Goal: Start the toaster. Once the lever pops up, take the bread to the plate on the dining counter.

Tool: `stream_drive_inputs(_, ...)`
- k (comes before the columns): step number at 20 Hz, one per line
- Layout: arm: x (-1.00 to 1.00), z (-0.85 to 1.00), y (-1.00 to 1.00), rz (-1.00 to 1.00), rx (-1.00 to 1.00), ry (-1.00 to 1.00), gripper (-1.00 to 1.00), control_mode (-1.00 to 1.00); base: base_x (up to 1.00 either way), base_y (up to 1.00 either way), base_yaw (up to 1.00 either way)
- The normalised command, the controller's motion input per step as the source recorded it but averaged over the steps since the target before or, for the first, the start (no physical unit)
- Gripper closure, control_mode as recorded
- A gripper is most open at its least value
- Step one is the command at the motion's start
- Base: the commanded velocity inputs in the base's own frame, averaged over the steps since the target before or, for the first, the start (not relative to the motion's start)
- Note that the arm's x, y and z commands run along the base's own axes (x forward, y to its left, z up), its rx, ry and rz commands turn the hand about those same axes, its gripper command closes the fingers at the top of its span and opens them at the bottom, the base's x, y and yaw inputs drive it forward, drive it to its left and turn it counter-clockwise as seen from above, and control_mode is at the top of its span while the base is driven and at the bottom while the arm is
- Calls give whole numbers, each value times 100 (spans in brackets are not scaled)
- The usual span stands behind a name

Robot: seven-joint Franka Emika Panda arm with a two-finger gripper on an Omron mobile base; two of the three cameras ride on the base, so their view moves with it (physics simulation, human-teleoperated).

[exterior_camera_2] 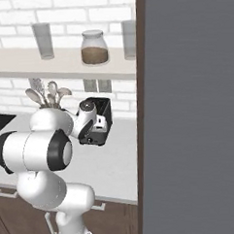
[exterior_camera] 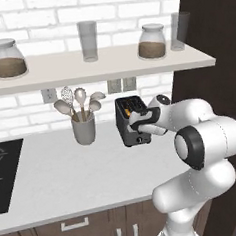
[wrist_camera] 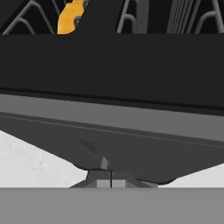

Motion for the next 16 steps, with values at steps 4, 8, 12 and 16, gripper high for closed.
stream_drive_inputs(4, -34, -88, 13, 2, 0, 0, 100, -100, 0, 0, 0)
stream_drive_inputs(8, -34, -95, 29, 0, 0, 0, 100, -100, 0, 0, 0)
stream_drive_inputs(12, -29, -100, 37, 0, 0, 1, 100, -100, 0, 0, 0)
stream_drive_inputs(16, -39, -99, 37, 0, 0, 2, 100, -100, 0, 0, 0)
